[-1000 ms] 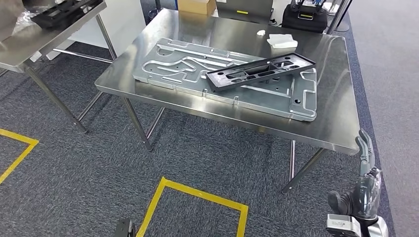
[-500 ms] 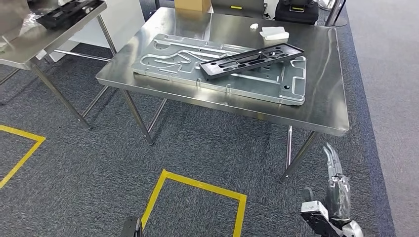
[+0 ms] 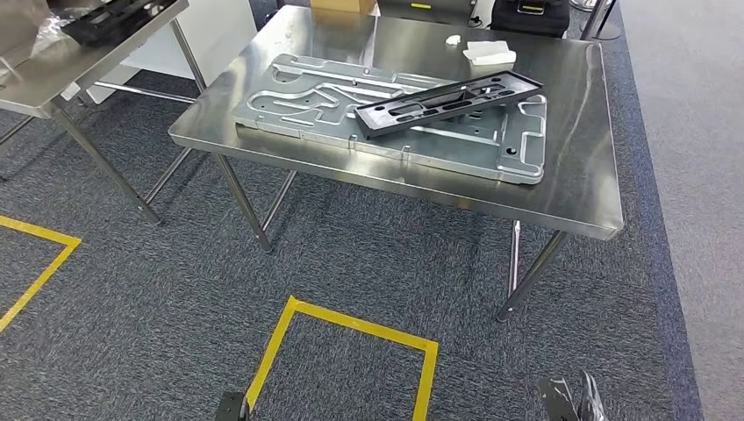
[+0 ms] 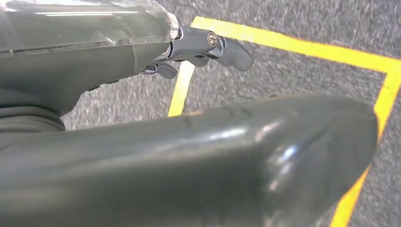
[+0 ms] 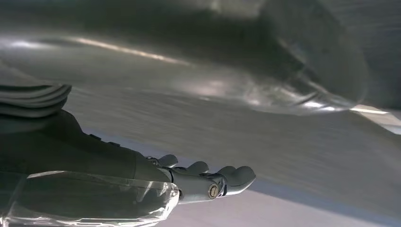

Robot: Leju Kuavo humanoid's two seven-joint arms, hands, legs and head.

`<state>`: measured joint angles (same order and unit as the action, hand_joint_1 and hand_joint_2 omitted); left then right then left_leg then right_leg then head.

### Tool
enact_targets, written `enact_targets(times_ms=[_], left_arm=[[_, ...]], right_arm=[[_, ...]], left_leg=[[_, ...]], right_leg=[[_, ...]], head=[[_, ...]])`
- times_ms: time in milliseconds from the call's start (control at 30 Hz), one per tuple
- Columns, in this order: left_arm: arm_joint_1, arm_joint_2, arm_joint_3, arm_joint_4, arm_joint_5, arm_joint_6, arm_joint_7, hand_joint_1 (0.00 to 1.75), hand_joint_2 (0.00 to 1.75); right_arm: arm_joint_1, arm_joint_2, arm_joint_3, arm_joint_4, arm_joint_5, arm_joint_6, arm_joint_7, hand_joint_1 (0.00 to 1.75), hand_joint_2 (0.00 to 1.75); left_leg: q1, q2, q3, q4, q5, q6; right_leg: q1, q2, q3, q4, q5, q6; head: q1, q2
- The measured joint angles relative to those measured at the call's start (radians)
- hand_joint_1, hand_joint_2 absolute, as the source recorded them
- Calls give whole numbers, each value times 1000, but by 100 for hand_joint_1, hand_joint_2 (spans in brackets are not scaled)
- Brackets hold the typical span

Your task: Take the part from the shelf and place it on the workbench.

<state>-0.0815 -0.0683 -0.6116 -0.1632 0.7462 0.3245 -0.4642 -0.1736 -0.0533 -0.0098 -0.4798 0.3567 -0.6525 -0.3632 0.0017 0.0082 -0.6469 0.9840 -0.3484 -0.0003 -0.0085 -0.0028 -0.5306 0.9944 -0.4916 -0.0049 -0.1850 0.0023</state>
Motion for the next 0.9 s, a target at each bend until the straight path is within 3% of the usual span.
enact_targets(times_ms=[200,267,333,400,467,500,533,567,633,667,700,733,833,867,900], left_arm=[[11,3,-14,0,-8,31,4,0,0],[15,7,-15,0,-8,35,10,0,0],[21,10,-16,0,-7,36,12,0,0],[22,10,-16,0,-6,34,12,0,0],[19,11,-16,0,-4,31,13,0,0],[18,12,-16,0,-3,30,14,0,0],[18,12,-16,0,-3,28,15,0,0],[18,13,-16,0,-3,25,17,0,0],[17,13,-16,0,-3,20,20,0,0],[17,16,-16,0,-4,18,21,0,0],[17,18,-17,0,-6,16,22,0,0],[17,20,-18,0,-7,14,23,0,0],[26,23,-21,0,-8,8,29,0,0],[30,23,-22,1,-8,7,33,0,0],[34,23,-23,1,-8,6,36,0,0]], right_arm=[[37,1,-57,168,-9,2,163,0,0],[64,2,-75,204,-18,7,219,0,0],[90,4,-90,229,-25,18,275,0,0],[105,6,-101,254,-26,38,342,0,0],[114,7,-107,272,-22,57,410,0,0],[118,8,-108,277,-20,65,436,0,0],[122,9,-109,282,-18,72,457,0,0],[125,10,-109,286,-15,78,474,0,0],[126,12,-110,291,-7,93,503,0,0],[125,15,-110,292,-2,102,517,0,0],[125,18,-110,293,4,110,529,0,0],[125,21,-110,295,9,117,539,0,0],[128,26,-109,300,22,131,561,0,0],[128,27,-109,301,27,133,566,0,0],[129,28,-108,301,31,134,568,0,0]], left_leg=[[-1,0,-4,5,-6,5],[-5,-3,-2,7,-11,16],[-1,-2,15,-20,3,30],[5,2,30,-56,24,38],[6,5,23,-63,33,37],[7,5,14,-60,36,34],[9,6,3,-54,40,30],[13,6,-10,-46,43,24],[25,6,-41,-18,51,9],[29,6,-56,-4,54,-1],[31,6,-67,10,56,-11],[31,6,-73,19,60,-21],[40,5,-83,14,72,-45],[43,5,-91,27,44,-48],[43,4,-105,65,-9,-49]], right_leg=[[-3,0,-2,-2,-1,5],[-7,-2,4,-7,-1,13],[-6,-3,15,-11,-4,21],[-5,-1,4,29,-52,26],[-11,1,-38,136,-136,36],[-16,1,-55,189,-166,43],[-22,1,-58,216,-176,51],[-30,1,-42,207,-168,62],[-49,0,35,97,-122,85],[-52,-1,68,49,-102,90],[-54,0,85,20,-91,87],[-52,1,85,15,-89,76],[-43,5,51,37,-73,31],[-42,3,39,38,-61,22],[-41,1,23,37,-47,14]], head=[[0,0],[0,0],[0,0],[0,0],[0,0],[0,0],[0,0],[0,0],[0,0],[0,0],[0,0],[-1,0],[-2,0],[-2,0],[-2,0]])
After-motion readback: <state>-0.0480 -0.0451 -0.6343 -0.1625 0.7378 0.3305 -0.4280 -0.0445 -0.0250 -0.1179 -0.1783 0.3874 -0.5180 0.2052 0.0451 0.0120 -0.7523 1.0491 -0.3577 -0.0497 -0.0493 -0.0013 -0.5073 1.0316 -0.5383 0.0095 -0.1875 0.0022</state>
